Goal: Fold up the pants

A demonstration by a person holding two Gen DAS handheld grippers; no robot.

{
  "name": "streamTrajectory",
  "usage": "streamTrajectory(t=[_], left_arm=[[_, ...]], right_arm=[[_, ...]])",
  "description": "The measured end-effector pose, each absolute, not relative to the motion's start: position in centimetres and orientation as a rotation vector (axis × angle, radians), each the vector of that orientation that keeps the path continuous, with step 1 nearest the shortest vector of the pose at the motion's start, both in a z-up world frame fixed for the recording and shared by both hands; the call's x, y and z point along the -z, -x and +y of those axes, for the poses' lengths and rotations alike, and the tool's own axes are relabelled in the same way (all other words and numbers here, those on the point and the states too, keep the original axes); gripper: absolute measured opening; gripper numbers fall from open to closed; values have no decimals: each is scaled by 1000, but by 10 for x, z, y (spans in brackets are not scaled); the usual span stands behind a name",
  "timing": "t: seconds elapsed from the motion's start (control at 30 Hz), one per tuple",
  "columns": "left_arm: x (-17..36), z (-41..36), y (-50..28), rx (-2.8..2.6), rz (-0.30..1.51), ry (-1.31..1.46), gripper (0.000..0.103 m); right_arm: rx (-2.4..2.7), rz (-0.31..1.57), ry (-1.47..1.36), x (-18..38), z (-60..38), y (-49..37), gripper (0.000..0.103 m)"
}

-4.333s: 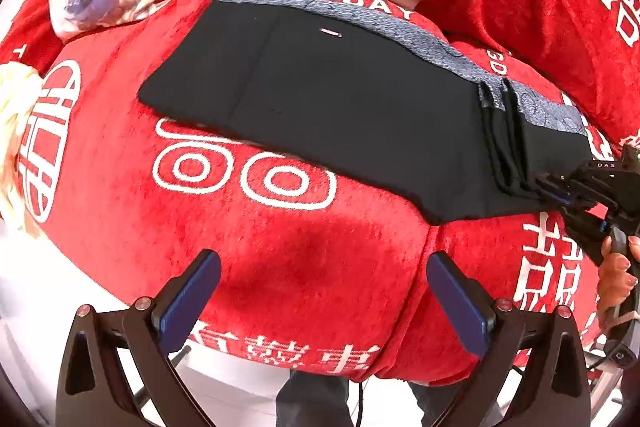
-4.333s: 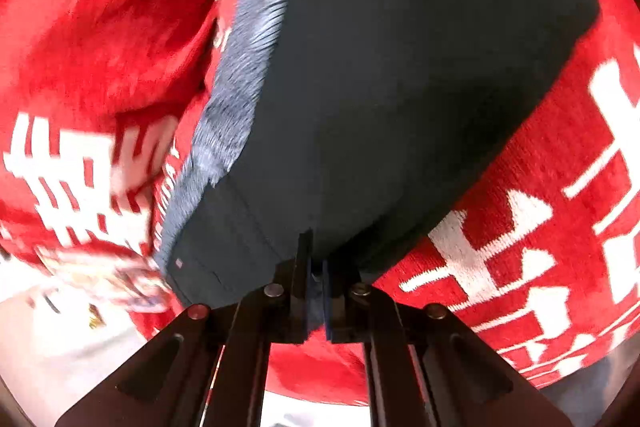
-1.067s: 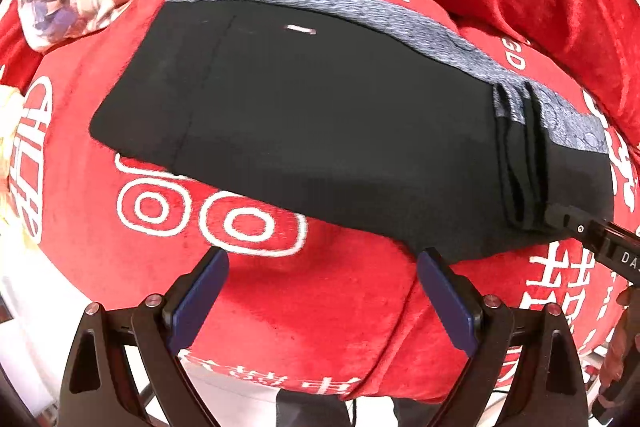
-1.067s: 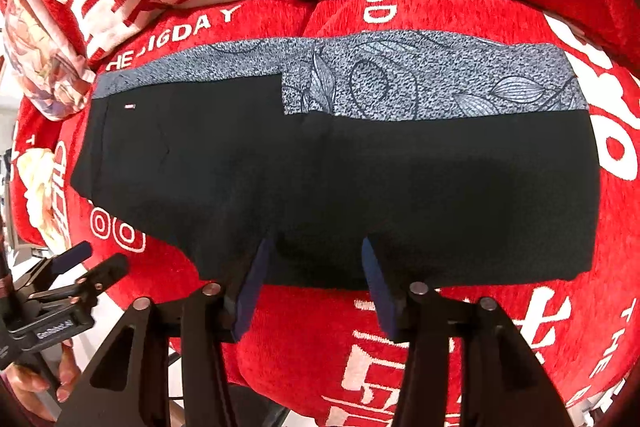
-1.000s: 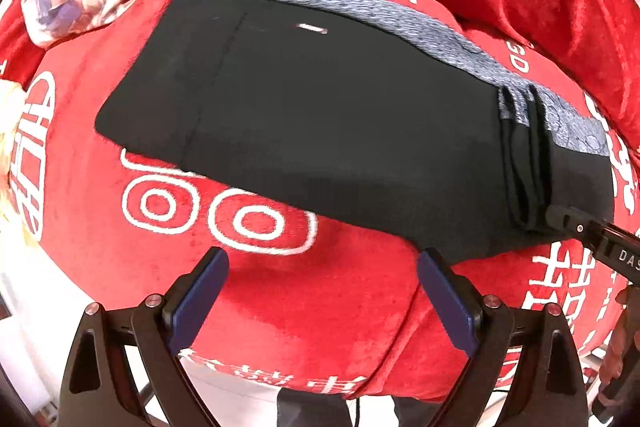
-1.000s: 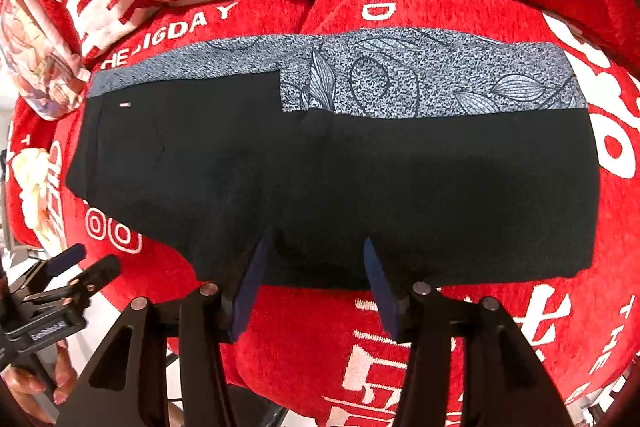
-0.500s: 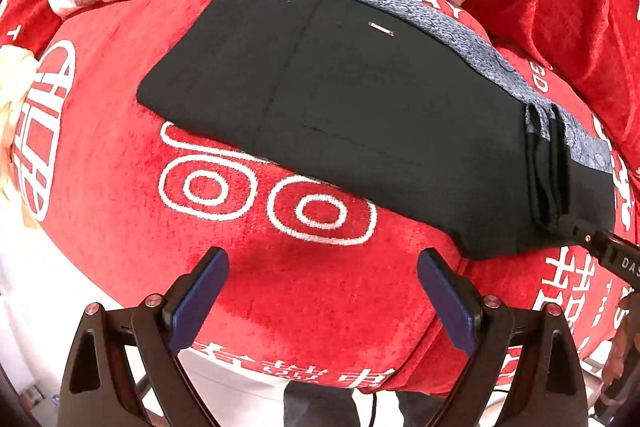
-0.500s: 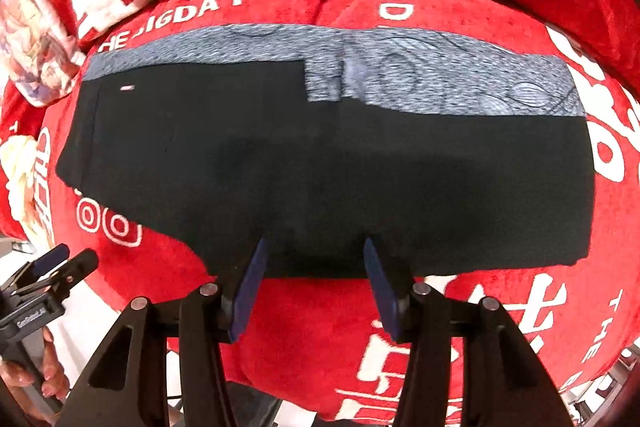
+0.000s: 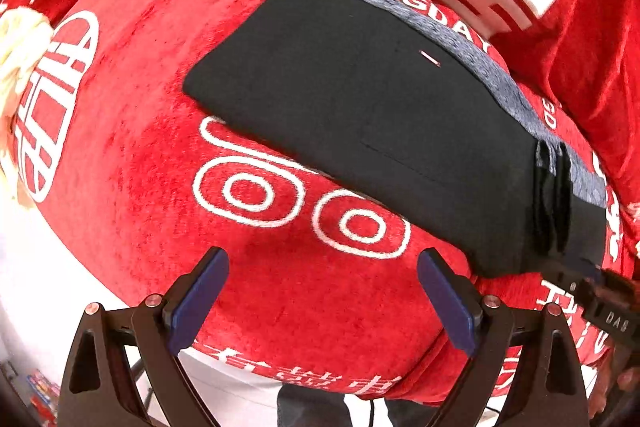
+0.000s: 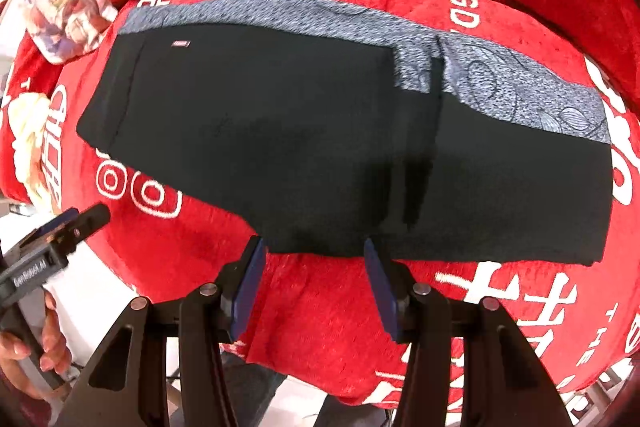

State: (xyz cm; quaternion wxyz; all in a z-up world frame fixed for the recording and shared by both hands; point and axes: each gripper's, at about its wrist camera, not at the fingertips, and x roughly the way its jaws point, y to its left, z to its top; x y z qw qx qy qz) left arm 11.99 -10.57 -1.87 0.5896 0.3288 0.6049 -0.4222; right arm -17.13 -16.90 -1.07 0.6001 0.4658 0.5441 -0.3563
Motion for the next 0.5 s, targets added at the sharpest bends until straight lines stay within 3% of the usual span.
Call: streamTrajectory(t=[0.5], left_arm=[[27,-83,-176,945,1458,-634,96]], right_arm=[[707,1262,-1013,-1,-172,104,61]])
